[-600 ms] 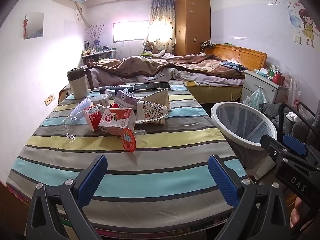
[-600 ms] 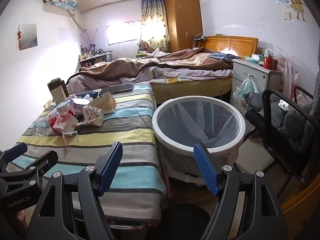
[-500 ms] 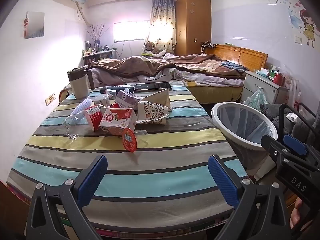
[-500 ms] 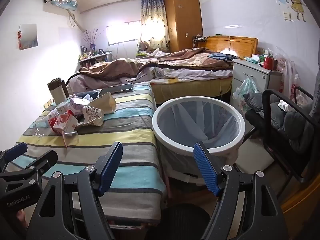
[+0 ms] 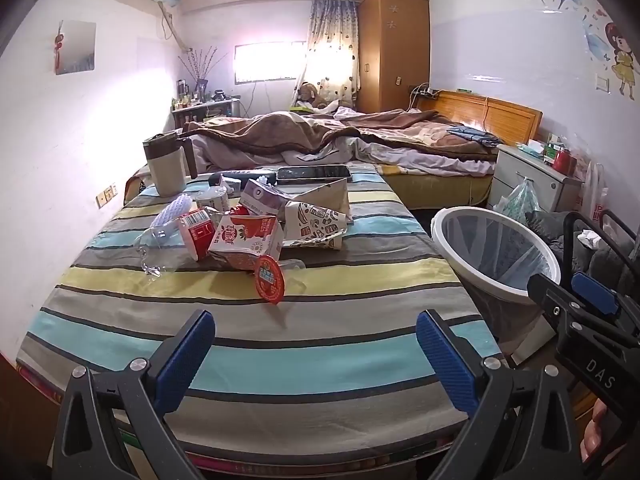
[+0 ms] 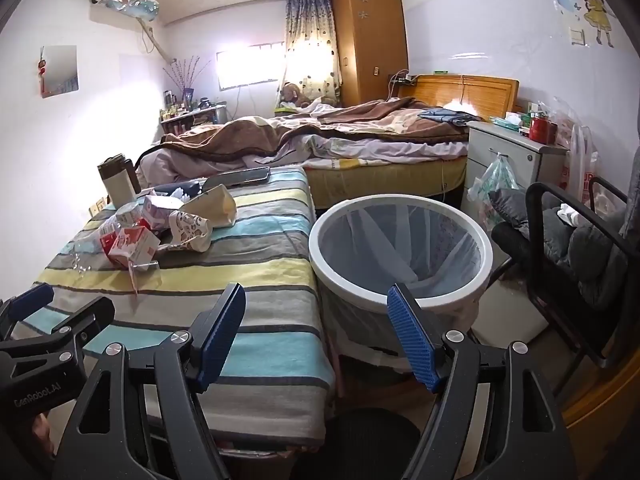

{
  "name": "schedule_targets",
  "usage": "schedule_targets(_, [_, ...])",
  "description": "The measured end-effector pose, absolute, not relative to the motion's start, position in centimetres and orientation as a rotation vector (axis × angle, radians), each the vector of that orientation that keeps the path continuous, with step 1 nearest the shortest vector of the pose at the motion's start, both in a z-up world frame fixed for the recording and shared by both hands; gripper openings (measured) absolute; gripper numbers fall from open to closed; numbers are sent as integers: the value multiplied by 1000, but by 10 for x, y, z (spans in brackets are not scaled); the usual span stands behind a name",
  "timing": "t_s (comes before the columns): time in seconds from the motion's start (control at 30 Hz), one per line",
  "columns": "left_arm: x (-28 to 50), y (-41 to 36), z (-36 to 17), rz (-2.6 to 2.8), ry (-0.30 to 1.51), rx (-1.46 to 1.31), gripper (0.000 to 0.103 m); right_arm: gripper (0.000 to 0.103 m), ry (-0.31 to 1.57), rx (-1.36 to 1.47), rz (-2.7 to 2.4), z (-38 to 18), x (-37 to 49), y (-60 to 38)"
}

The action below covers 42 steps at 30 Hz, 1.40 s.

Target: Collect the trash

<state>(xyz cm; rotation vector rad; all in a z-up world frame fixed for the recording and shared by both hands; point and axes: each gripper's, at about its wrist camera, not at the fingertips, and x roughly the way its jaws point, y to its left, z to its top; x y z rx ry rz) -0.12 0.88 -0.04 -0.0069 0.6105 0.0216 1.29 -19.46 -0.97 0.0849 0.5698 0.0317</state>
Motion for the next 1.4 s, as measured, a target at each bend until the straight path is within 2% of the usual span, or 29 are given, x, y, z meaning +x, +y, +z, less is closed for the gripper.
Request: schedule_targets(1.4, [-4, 18, 2, 44, 606, -19, 102, 75, 571, 65, 34, -10, 10, -187])
